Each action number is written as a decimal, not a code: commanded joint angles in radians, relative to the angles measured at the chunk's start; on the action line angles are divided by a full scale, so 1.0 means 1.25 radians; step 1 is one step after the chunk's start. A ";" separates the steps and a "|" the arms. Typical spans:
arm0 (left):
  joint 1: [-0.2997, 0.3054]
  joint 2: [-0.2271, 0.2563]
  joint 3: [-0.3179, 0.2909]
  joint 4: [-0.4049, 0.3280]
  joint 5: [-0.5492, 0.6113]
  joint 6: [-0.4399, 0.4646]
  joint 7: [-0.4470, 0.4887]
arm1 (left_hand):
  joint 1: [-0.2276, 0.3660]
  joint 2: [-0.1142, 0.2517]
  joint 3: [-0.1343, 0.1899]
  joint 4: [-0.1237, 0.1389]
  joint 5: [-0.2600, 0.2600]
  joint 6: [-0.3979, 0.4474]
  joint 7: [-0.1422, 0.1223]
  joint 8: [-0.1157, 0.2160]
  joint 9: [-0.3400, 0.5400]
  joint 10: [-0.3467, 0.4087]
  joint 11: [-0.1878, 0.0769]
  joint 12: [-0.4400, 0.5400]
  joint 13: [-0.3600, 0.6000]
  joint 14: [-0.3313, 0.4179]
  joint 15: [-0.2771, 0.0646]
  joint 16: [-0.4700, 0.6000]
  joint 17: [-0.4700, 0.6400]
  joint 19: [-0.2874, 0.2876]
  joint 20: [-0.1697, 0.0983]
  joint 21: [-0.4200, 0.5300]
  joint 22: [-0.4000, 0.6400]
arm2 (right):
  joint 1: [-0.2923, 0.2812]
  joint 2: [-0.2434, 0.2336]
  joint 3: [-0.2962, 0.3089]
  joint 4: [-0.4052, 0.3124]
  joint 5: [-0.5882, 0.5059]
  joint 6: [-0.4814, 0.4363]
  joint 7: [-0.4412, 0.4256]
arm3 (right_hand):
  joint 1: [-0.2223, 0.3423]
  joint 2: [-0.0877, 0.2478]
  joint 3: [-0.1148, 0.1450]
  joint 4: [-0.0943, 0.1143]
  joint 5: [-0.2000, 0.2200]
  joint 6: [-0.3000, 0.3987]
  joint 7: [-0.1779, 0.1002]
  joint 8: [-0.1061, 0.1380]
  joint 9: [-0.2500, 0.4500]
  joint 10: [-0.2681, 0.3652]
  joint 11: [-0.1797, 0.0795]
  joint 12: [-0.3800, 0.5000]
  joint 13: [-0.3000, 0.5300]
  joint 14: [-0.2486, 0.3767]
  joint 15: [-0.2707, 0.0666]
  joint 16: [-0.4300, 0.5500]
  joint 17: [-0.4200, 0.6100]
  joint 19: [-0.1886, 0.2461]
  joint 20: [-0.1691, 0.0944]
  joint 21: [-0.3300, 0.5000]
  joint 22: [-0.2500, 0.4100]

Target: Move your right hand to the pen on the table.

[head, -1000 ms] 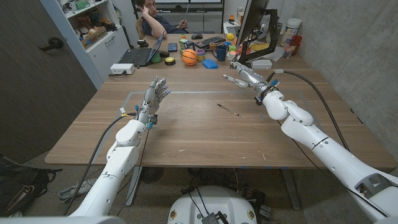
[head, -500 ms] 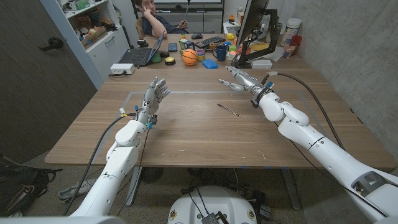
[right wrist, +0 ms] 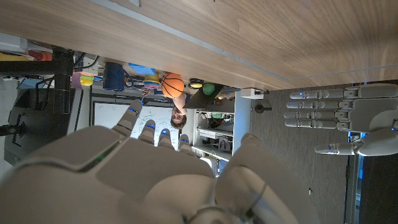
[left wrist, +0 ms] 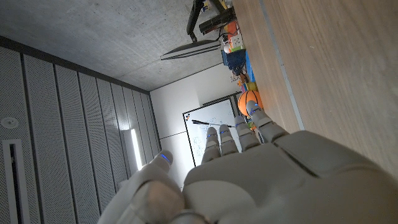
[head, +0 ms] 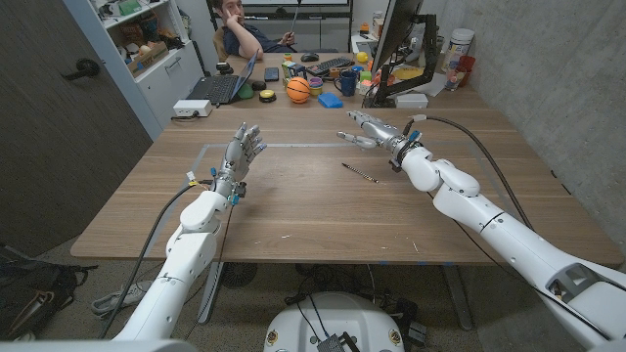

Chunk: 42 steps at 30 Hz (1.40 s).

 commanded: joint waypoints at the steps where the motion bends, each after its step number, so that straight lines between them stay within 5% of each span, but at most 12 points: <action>1: 0.007 -0.001 -0.003 -0.007 0.002 -0.002 0.000 | -0.001 0.032 -0.002 0.001 0.003 0.004 0.005 0.004 0.001 0.004 -0.001 0.004 0.002 0.006 0.003 0.003 0.001 0.007 0.003 -0.001 0.003 | 0.028 0.005 -0.030 0.036 -0.032 -0.007 0.024 | 0.012 -0.003 -0.002 -0.004 0.005 -0.003 0.001 0.009 0.003 -0.066 -0.007 0.007 0.004 -0.114 -0.004 0.001 0.003 -0.108 -0.005 -0.003 0.002; 25: 0.013 0.000 -0.004 -0.020 0.011 0.010 0.002 | -0.002 0.030 -0.007 0.001 0.004 0.004 0.005 0.003 0.001 0.005 0.000 0.004 0.002 0.005 0.002 0.002 0.001 0.008 0.003 -0.005 0.003 | 0.051 0.008 -0.073 0.095 -0.056 -0.034 0.065 | 0.040 0.005 0.000 -0.021 0.010 0.035 0.001 0.017 0.002 -0.029 -0.009 0.017 0.003 -0.088 -0.019 0.006 0.002 -0.075 -0.024 -0.012 0.002; 42: 0.018 -0.004 -0.005 -0.033 0.020 0.028 0.008 | -0.002 0.029 -0.011 0.001 0.005 0.005 0.004 0.004 0.002 0.004 0.000 0.004 0.002 0.005 0.003 0.002 0.001 0.009 0.002 -0.008 0.003 | 0.058 0.004 -0.093 0.108 -0.067 -0.036 0.073 | 0.128 0.012 0.018 -0.073 0.035 0.090 -0.001 0.027 0.000 0.039 -0.009 0.027 0.002 -0.035 -0.034 0.015 0.000 -0.005 -0.044 -0.019 0.001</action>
